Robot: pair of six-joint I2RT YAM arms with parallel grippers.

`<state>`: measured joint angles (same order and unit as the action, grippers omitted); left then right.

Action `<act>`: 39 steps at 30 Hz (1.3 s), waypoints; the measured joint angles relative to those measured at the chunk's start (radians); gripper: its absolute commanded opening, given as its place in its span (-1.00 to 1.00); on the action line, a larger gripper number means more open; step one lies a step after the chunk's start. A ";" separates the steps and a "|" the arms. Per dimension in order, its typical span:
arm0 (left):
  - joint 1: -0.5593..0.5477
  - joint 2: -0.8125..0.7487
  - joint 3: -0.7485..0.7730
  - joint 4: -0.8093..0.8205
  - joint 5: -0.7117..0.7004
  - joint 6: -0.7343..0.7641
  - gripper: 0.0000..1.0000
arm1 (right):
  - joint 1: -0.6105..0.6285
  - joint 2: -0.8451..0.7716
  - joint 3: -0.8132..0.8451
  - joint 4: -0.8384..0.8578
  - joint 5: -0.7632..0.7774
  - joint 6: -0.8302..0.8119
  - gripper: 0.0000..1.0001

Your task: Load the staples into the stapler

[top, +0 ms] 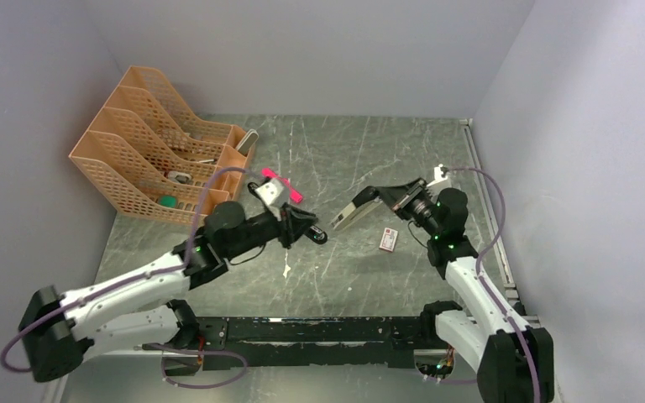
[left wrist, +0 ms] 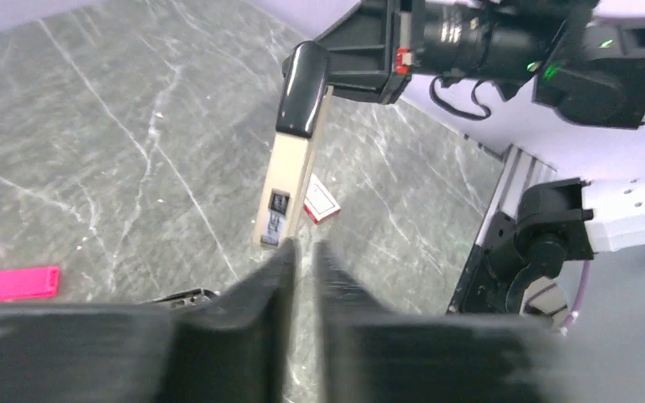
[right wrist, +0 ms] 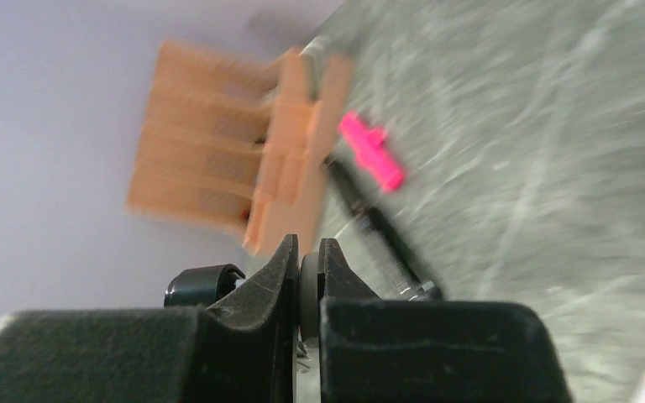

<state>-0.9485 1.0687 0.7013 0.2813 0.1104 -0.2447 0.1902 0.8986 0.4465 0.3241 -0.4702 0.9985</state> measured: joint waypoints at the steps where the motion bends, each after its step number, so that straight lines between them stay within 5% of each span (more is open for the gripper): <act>1: 0.004 -0.056 -0.031 -0.003 -0.017 -0.009 -0.81 | -0.038 0.013 0.000 -0.013 0.035 -0.015 -1.00; 5: 0.009 -0.195 -0.116 0.000 -0.063 -0.048 -0.71 | -0.102 0.047 0.002 -0.049 0.104 -0.046 -1.00; 9: 0.009 -0.207 -0.158 -0.016 -0.079 -0.073 -0.24 | -0.101 0.060 0.023 -0.062 0.097 -0.062 -1.00; 14: 0.009 -0.122 -0.123 -0.030 -0.078 -0.065 0.14 | -0.101 0.062 0.068 -0.099 0.100 -0.108 -1.00; 20: 0.009 0.119 0.133 -0.066 -0.011 0.026 0.58 | -0.100 0.076 0.118 -0.161 0.078 -0.175 -1.00; 32: 0.009 0.488 0.458 -0.107 0.134 0.169 0.65 | -0.093 0.076 0.131 -0.225 0.001 -0.234 -1.00; 39: 0.009 0.594 0.536 -0.128 0.187 0.186 0.31 | -0.092 0.076 0.132 -0.226 -0.031 -0.240 -1.00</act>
<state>-0.9394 1.6630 1.2369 0.1532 0.2977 -0.0589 0.0986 0.9749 0.5785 0.0982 -0.5014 0.7586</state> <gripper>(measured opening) 0.750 0.075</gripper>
